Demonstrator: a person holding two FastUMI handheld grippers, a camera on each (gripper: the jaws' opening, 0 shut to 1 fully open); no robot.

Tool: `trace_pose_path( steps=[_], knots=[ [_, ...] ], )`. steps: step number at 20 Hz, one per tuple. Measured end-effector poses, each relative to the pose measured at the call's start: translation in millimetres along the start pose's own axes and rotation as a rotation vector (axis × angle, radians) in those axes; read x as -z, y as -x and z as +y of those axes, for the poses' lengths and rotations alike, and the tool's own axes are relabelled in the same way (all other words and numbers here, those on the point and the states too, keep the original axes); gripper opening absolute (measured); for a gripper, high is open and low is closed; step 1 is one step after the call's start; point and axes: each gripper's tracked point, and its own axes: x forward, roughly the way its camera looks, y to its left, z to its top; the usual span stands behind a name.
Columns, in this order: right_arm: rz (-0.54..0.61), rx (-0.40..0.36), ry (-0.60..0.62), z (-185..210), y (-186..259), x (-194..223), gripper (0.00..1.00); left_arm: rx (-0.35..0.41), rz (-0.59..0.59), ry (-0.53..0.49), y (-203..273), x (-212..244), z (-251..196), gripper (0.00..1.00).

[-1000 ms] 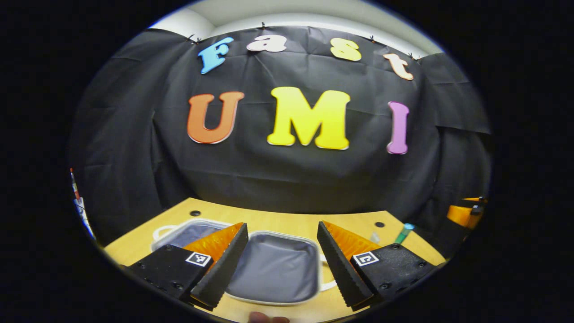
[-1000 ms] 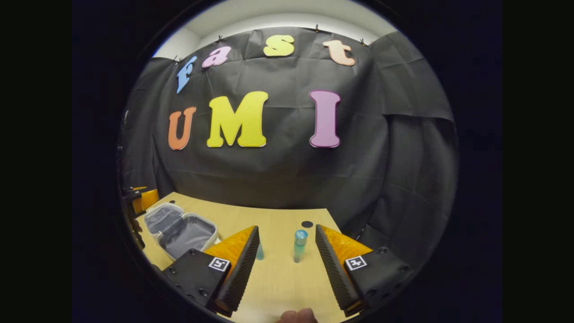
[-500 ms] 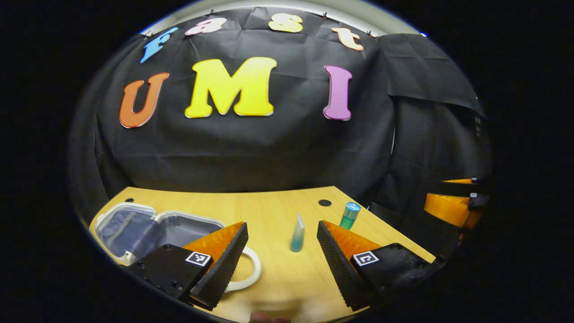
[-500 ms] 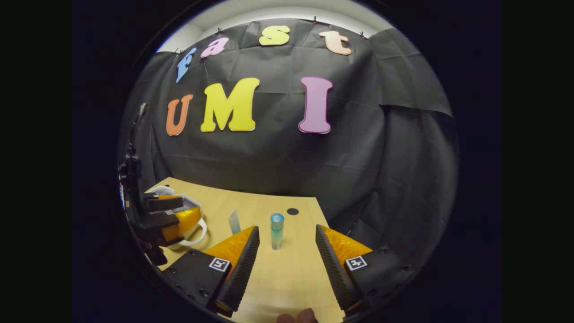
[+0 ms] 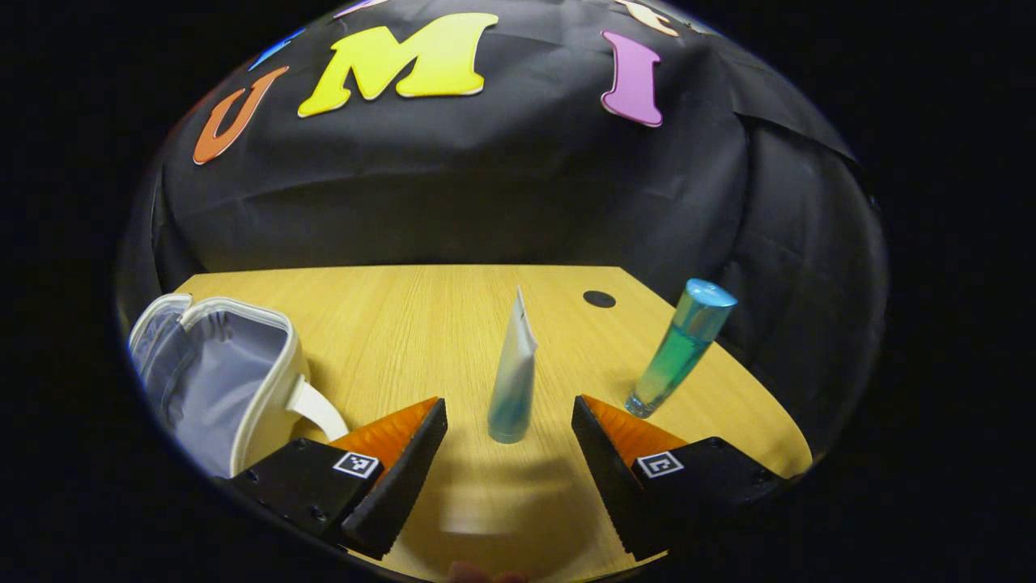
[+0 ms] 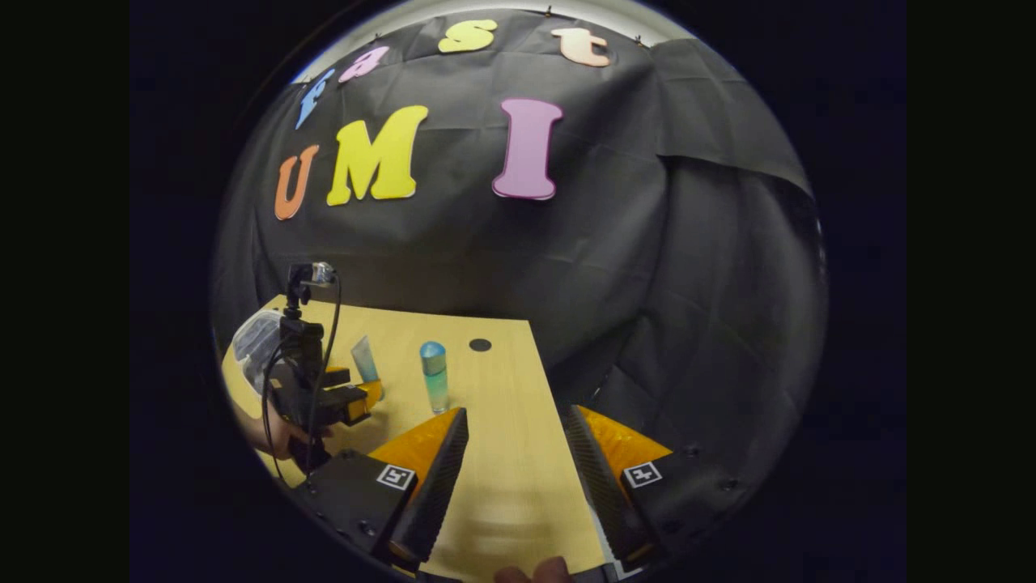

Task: First open the suitcase, pack the skin care products into it, and then close the suitcase.

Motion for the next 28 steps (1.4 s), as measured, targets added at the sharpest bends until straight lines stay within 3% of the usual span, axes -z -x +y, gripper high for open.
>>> trace_pose_path(
  steps=[6,10,13,15,16,17,19,27,28],
  knots=[
    [0.017,-0.042,-0.02,7.6,-21.3,5.8,0.75,-0.028,0.042,-0.068,-30.3,9.0,6.9,0.98],
    [0.021,-0.078,-0.039,16.9,-39.8,5.8,0.75,-0.019,0.064,-0.108,-37.1,11.4,-0.3,0.79],
    [0.021,-0.123,-0.041,27.5,-57.0,8.1,0.75,-0.017,0.089,-0.121,-39.3,15.9,-0.8,0.44],
    [0.043,-0.185,-0.04,45.5,-75.3,18.8,0.75,0.037,0.107,-0.112,-37.3,16.2,-7.3,0.41],
    [0.056,-0.217,-0.043,56.6,-85.0,24.9,0.75,0.045,0.119,-0.109,-31.5,15.7,-6.8,0.47],
    [0.072,-0.249,-0.044,70.2,-96.2,30.1,0.75,0.042,0.12,-0.108,-24.8,11.2,-3.0,0.39],
    [0.086,-0.287,-0.044,88.6,-113.6,37.6,0.75,0.034,0.103,-0.082,0.0,-5.5,0.7,0.38],
    [0.145,-0.34,-0.038,143.2,-196.8,66.9,0.74,-0.038,0.08,0.049,120.0,-31.7,39.4,0.38],
    [0.162,-0.333,-0.031,145.0,-202.3,73.1,0.68,-0.059,0.077,0.063,132.4,-33.7,49.9,0.38]
  ],
)
